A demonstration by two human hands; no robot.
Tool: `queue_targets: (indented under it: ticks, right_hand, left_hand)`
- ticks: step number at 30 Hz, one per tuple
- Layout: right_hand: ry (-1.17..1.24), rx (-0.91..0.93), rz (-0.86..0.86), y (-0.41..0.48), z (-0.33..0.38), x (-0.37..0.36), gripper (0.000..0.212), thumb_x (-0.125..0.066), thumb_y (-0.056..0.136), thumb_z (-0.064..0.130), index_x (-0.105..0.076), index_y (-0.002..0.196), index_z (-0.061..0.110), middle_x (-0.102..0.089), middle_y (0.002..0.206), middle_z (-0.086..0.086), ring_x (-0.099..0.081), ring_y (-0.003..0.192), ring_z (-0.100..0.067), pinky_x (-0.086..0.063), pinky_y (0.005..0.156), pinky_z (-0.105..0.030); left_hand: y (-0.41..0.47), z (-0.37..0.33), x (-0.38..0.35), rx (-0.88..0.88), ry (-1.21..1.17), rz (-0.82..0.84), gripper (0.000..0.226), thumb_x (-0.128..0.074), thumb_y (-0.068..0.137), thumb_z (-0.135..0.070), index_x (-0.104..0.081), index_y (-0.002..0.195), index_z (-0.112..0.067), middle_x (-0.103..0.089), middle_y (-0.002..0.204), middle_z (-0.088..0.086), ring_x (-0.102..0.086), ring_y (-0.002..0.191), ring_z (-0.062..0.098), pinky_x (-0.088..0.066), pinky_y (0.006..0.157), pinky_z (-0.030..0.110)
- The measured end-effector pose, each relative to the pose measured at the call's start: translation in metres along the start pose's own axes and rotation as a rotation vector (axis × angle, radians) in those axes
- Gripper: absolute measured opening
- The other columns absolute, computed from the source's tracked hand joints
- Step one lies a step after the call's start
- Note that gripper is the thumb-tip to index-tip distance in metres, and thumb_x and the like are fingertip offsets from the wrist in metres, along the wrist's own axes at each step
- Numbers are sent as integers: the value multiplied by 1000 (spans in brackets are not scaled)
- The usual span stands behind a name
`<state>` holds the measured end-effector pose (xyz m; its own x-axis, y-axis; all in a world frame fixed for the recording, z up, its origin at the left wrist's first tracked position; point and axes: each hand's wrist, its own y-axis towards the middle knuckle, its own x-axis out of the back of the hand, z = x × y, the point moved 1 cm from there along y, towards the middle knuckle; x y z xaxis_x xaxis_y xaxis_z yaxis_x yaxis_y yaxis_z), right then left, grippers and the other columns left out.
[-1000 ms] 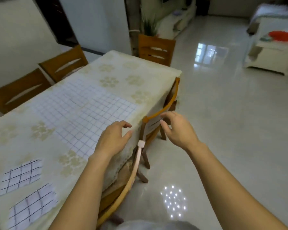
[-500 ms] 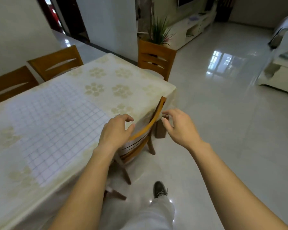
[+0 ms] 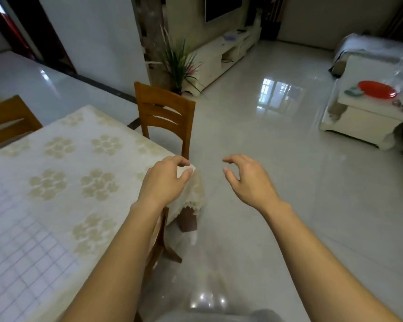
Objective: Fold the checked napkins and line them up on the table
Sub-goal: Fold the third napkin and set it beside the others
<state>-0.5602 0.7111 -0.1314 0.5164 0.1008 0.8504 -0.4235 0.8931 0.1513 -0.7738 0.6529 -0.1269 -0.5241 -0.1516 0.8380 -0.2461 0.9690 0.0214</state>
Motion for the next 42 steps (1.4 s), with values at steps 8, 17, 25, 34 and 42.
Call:
queue_targets:
  ticks: [8, 17, 25, 34, 42]
  right_hand:
    - [106, 134, 137, 150, -81, -18, 37, -53, 102, 35, -57, 135, 20, -61, 133, 0, -59, 121, -20, -49, 103, -37]
    - [201, 419, 312, 298, -104, -3, 34, -55, 102, 35, -58, 133, 21, -62, 129, 2, -60, 114, -17, -48, 90, -26]
    - [183, 724, 515, 374, -30, -73, 37, -53, 102, 40, -57, 134, 23, -61, 132, 2, -55, 123, -17, -46, 108, -39]
    - [125, 940, 586, 491, 45, -104, 45, -56, 101, 35, -48, 143, 21, -57, 138, -2, -59, 118, -20, -53, 98, -43]
    - [165, 1264, 750, 516, 92, -169, 42, -53, 102, 34, -49, 142, 20, -56, 140, -2, -55, 125, -23, -43, 108, -41]
  left_hand:
    - [108, -24, -41, 204, 177, -107, 29, -58, 102, -45, -67, 125, -31, -63, 137, -3, -56, 123, 22, -46, 104, 42]
    - [193, -60, -41, 464, 191, -264, 32, -58, 101, -45, -68, 125, -26, -65, 132, 4, -57, 121, 30, -47, 103, 47]
    - [209, 2, -27, 792, 152, -460, 31, -58, 101, -45, -68, 124, -28, -65, 132, 2, -56, 125, 28, -43, 107, 47]
    - [281, 53, 12, 908, 68, -633, 32, -58, 101, -44, -67, 126, -26, -66, 130, 0, -59, 121, 26, -45, 102, 42]
    - [286, 66, 9, 1222, 128, -769, 34, -58, 101, -43, -65, 129, -25, -67, 130, -2, -59, 120, 24, -44, 101, 41]
